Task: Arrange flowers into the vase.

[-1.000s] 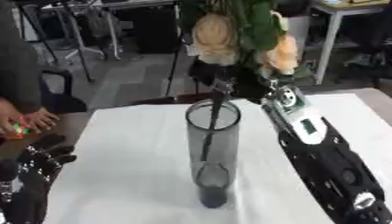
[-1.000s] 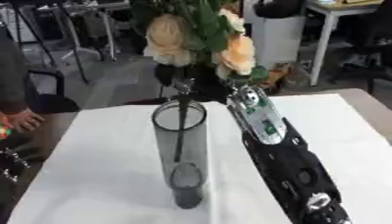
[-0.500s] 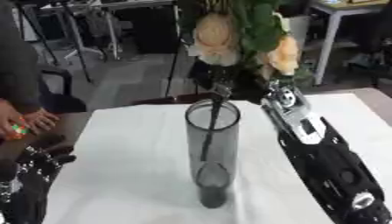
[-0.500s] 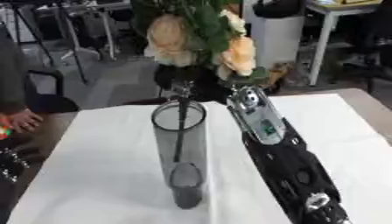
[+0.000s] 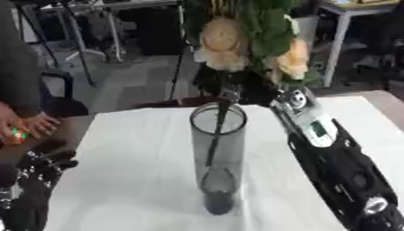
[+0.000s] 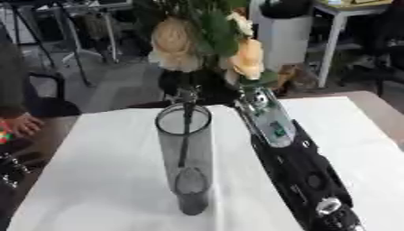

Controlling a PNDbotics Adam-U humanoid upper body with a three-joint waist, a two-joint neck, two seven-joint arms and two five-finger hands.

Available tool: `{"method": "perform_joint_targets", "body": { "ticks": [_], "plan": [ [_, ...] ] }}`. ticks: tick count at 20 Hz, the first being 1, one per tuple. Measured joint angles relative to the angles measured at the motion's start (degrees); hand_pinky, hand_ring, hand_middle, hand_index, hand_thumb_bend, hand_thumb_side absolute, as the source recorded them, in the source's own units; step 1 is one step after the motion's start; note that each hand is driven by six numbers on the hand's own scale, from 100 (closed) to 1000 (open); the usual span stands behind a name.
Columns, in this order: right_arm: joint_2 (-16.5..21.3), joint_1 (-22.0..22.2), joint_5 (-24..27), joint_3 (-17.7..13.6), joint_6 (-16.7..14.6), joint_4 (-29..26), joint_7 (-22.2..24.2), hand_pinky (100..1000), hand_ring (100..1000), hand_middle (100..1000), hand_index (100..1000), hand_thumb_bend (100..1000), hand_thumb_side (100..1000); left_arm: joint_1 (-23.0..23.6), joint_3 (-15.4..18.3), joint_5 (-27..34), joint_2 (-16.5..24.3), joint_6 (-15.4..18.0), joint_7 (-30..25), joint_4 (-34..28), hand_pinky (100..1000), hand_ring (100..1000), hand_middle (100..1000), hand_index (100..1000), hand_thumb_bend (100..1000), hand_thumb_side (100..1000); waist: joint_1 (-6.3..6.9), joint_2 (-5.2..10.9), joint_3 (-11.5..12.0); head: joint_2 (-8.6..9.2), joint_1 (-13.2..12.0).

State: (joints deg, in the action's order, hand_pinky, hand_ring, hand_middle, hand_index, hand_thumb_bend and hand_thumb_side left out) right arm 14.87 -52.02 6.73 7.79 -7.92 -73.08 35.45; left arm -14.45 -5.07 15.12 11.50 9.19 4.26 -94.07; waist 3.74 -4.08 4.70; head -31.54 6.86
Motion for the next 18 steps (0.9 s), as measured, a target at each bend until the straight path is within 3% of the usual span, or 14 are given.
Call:
{"method": "perform_joint_targets", "body": {
  "ticks": [18],
  "plan": [
    [2.2, -1.9, 2.9, 0.0, 0.6, -1.5, 2.8, 763, 749, 624, 511, 391, 425, 0.0, 0.0, 0.0, 0.0, 0.0, -0.1, 0.1, 696, 690, 719, 789, 1000, 873, -0.05, 0.00, -0.4, -0.02, 0.0]
  ]
}}
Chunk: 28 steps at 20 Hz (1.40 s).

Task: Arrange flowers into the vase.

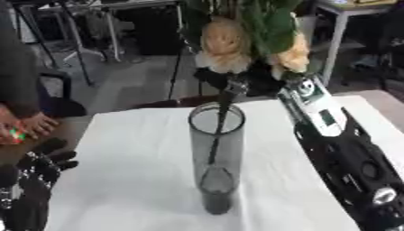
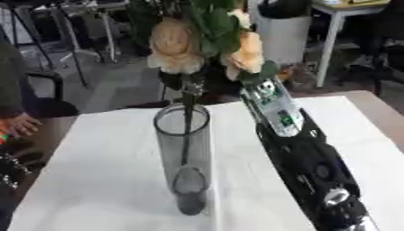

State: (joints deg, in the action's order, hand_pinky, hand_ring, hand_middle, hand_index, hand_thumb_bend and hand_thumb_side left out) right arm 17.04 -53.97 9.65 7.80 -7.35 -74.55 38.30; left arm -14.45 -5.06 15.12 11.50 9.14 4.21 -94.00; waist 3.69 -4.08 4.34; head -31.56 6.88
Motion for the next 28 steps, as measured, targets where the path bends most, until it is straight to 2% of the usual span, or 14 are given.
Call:
{"method": "perform_joint_targets", "body": {
  "ticks": [15, 28],
  "plan": [
    [1.4, -0.3, 3.0, 1.3, 0.7, -1.9, 1.4, 765, 750, 627, 513, 396, 427, 0.3, 0.0, 0.0, 0.0, 0.0, 0.0, 0.2, 696, 689, 719, 789, 999, 873, -0.30, 0.00, -0.9, -0.19, 0.1],
    [1.4, 1.6, 3.2, 2.1, 1.7, -2.5, 3.0, 763, 744, 620, 511, 405, 442, 0.3, 0.2, 0.0, 0.0, 0.0, 0.0, 0.4, 696, 689, 719, 790, 997, 875, -0.30, 0.00, -0.9, -0.21, 0.1]
  ]
}}
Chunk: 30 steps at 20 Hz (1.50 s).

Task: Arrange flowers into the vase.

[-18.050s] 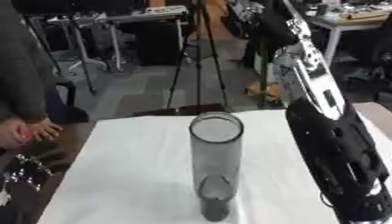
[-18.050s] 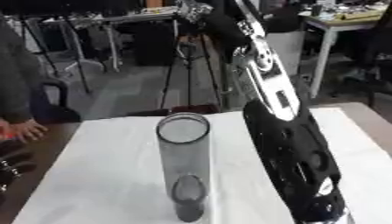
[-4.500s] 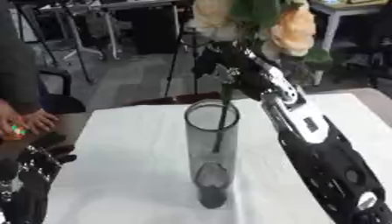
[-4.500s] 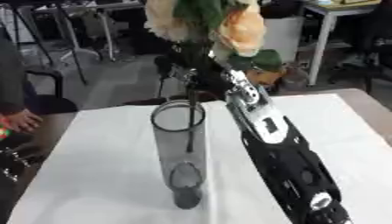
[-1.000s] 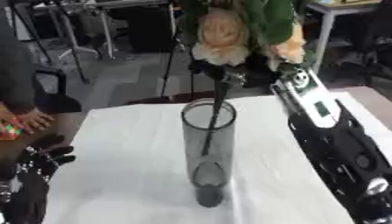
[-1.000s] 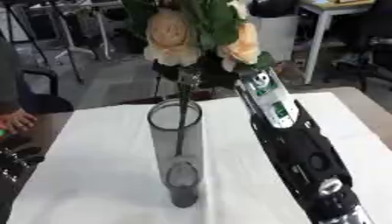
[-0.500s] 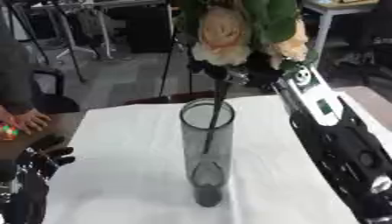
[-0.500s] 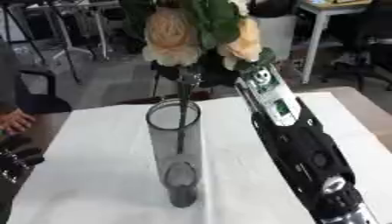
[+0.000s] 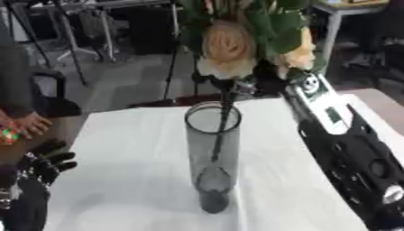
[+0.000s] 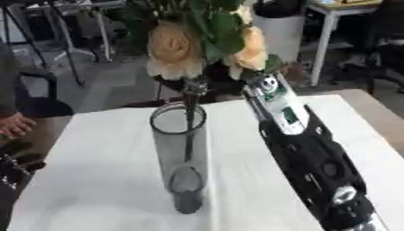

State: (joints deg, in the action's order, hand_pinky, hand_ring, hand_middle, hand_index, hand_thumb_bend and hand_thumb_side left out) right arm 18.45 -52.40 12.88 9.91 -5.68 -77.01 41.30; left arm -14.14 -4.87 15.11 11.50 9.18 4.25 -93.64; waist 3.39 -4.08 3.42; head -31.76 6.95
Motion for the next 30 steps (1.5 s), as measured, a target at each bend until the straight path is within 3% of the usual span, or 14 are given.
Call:
{"method": "perform_joint_targets", "body": {
  "ticks": [10, 20, 30],
  "plan": [
    [-0.8, 1.4, -0.4, -1.3, 2.1, 1.5, -0.7, 754, 734, 611, 509, 397, 461, 0.0, 0.0, 0.0, 0.0, 0.0, 0.0, 0.3, 697, 688, 719, 791, 991, 881, 0.00, 0.00, 0.1, 0.00, 0.2],
    [-1.7, 2.0, 0.3, -4.0, 7.7, 4.6, -2.1, 751, 731, 609, 509, 386, 473, 0.0, 0.2, 0.0, 0.0, 0.1, 0.1, 0.4, 698, 687, 719, 791, 989, 882, 0.00, -0.30, 0.1, 0.00, 0.2],
    [-2.0, 2.0, 0.3, -4.3, 8.4, 5.3, -2.1, 753, 733, 610, 508, 383, 469, 0.0, 0.2, 0.0, 0.0, 0.1, 0.1, 0.7, 698, 686, 719, 791, 990, 882, 0.00, -0.35, 0.2, 0.00, 0.2]
  ]
}}
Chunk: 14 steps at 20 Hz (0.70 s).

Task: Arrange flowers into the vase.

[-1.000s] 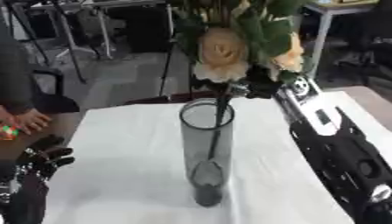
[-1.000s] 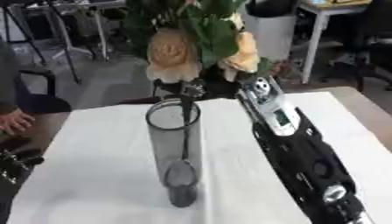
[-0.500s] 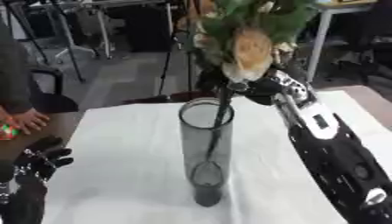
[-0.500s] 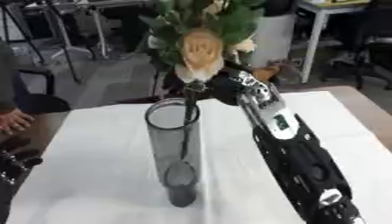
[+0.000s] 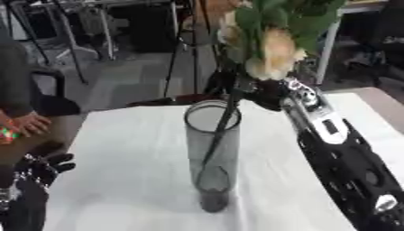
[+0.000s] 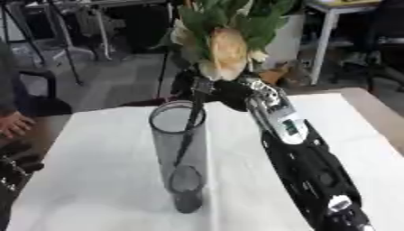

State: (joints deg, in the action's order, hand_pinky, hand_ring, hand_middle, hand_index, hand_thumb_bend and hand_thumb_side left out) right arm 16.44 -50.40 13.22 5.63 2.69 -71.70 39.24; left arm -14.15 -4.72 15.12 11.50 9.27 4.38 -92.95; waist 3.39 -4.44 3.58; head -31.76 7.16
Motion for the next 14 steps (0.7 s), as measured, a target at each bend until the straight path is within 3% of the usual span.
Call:
{"method": "perform_joint_targets", "body": {
  "ticks": [14],
  "plan": [
    [0.0, 0.5, -0.5, 0.0, -0.7, 0.4, 1.3, 756, 736, 607, 511, 395, 473, 0.0, 0.0, 0.0, 0.0, 0.0, 0.0, 0.0, 700, 686, 720, 790, 988, 882, 0.00, 0.00, 0.0, 0.00, 0.0]
  ]
}}
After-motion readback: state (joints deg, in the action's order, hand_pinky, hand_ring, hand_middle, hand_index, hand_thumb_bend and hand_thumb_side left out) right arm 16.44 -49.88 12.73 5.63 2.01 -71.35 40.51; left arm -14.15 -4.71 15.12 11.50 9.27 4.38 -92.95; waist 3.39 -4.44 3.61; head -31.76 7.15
